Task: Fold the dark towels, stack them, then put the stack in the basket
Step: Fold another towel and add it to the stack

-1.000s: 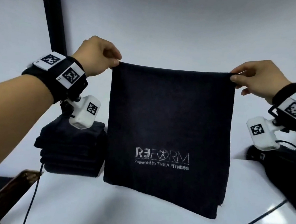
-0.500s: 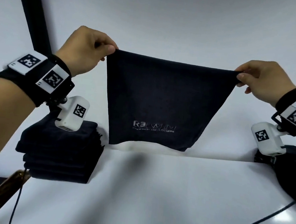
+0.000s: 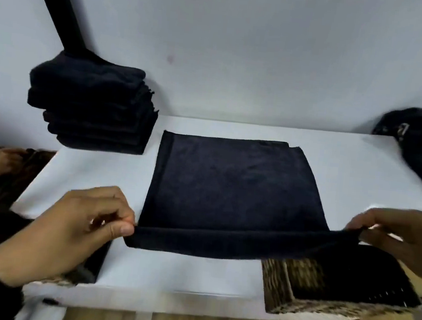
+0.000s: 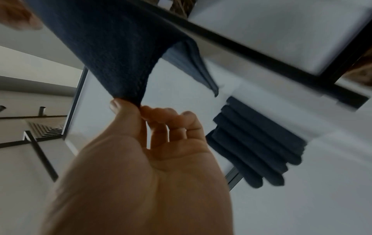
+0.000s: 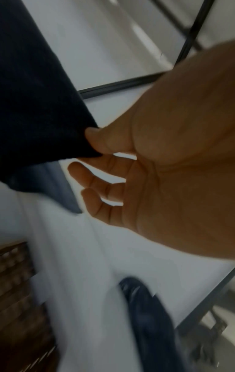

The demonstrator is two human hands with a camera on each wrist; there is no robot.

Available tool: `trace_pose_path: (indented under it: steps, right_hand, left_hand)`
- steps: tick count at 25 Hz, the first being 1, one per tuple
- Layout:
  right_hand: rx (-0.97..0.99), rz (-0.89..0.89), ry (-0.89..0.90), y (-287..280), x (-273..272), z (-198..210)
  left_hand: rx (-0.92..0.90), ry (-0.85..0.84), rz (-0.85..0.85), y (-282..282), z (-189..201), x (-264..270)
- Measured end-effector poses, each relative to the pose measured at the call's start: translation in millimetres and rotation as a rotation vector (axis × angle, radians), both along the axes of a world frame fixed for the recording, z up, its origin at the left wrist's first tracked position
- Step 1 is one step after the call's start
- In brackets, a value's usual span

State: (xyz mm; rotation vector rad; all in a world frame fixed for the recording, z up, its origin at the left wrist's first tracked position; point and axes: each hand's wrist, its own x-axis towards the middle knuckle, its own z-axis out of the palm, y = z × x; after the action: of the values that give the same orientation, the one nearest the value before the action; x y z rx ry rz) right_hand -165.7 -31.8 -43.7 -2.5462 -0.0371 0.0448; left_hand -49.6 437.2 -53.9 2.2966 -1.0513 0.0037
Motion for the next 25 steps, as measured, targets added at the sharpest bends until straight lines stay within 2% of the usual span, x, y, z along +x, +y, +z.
trace_pose_path:
  steps: [1,3,5,8,10,12,14,16,18,21,23,25]
  right_hand:
    - [0.027,0.014,0.073,8.1,-9.4,-11.7]
    - [0.048,-0.005,0.074,17.3,-14.8,-23.9]
    - [0.072,-0.077,-0.035,19.6,1.9,-17.5]
    - [0.102,-0.200,-0.196,15.2,68.5,7.9]
    - [0.113,-0.258,-0.213,10.6,125.1,19.4]
    - [0.061,-0.334,-0.138,4.7,167.2,18.1]
    - [-0.039,-0.407,0.018,4.2,180.9,6.9]
    - [-0.137,-0.417,0.215,13.8,166.1,-3.6]
    - [-0.199,-0.384,0.379,25.5,144.7,-10.0]
    - [-0.194,-0.407,0.457,35.7,127.5,-16.9]
    - [-0.179,-0.449,0.485,33.4,126.3,-22.1]
    - [-0.086,-0.498,0.535,30.4,128.1,-27.1]
  left_hand:
    - [-0.002,0.032,-0.009,2.0,-9.2,-7.1]
    - [-0.007,0.066,0.029,1.9,-12.7,-6.6]
    - [-0.010,0.027,0.097,-5.5,-4.7,11.7]
    - [-0.024,-0.138,0.240,-34.6,17.4,70.6]
    - [0.003,-0.144,0.380,-58.4,28.2,128.3]
    - [0.107,-0.086,0.462,-79.8,35.0,169.9]
    - [0.257,-0.097,0.423,-88.8,29.6,173.9]
    - [0.299,-0.153,0.268,-87.4,13.9,144.1]
    - [0.405,-0.131,0.099,-81.6,-11.7,108.8]
    - [0.463,-0.097,0.075,-75.4,-39.6,90.4]
    - [0.441,-0.081,0.071,-72.0,-40.3,92.4]
    - [0.427,-0.056,0.070,-66.5,-37.8,89.0]
